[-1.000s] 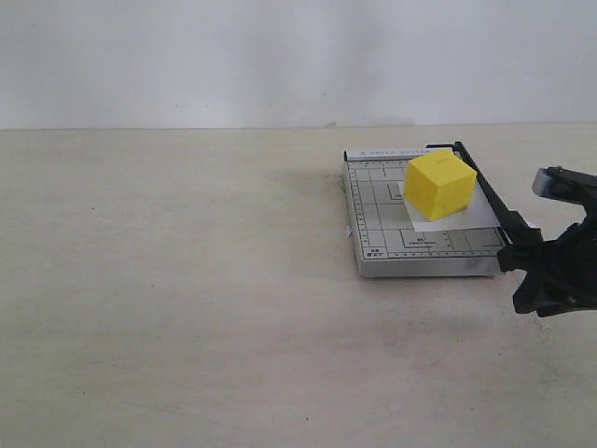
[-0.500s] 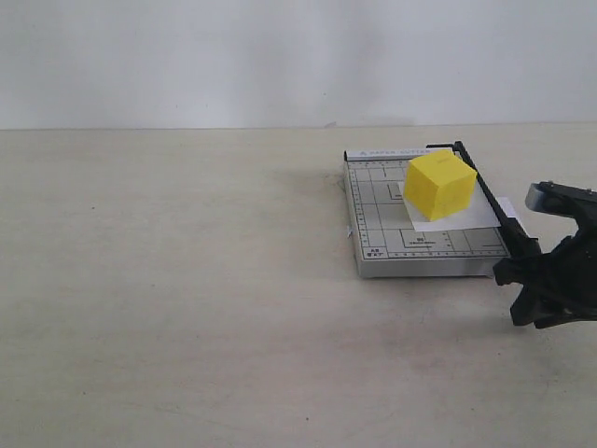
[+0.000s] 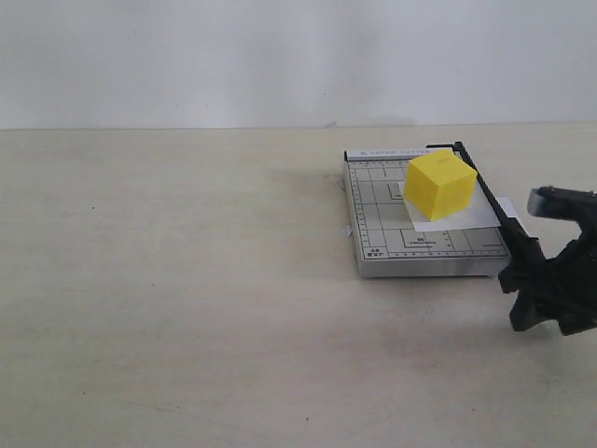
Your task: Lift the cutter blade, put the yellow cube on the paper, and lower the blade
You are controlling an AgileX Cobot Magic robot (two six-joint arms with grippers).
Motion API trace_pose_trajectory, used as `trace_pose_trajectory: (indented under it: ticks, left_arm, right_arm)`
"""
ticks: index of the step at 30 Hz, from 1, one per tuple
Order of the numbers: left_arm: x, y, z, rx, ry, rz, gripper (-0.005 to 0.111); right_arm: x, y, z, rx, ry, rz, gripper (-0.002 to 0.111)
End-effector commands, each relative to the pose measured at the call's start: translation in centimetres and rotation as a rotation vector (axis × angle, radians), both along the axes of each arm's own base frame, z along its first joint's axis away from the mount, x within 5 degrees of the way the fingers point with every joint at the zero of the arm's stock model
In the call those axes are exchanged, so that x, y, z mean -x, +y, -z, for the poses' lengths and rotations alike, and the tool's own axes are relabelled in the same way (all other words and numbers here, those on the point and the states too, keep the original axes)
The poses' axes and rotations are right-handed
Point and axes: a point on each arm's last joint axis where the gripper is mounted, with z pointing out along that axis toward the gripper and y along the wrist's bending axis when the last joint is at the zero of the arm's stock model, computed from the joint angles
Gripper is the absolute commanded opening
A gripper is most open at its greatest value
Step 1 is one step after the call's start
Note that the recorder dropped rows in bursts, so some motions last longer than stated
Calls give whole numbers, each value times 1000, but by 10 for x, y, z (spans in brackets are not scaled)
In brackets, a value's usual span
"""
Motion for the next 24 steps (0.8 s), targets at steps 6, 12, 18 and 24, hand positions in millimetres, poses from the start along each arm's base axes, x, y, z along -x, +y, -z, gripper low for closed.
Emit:
trace_pose_trajectory:
  ticks: [6, 12, 18, 24]
  left_arm:
    - [0, 0, -2, -7, -10, 4, 4]
    - [0, 0, -2, -7, -10, 4, 4]
    - [0, 0, -2, -7, -10, 4, 4]
    - [0, 0, -2, -7, -10, 4, 4]
  right_arm:
    - [25, -18, -89, 211, -143, 86, 56]
    - [75, -9, -146, 95, -383, 197, 28]
    - [159, 2, -176, -47, -978, 224, 0]
    - [223, 1, -139, -51, -1256, 258, 0]
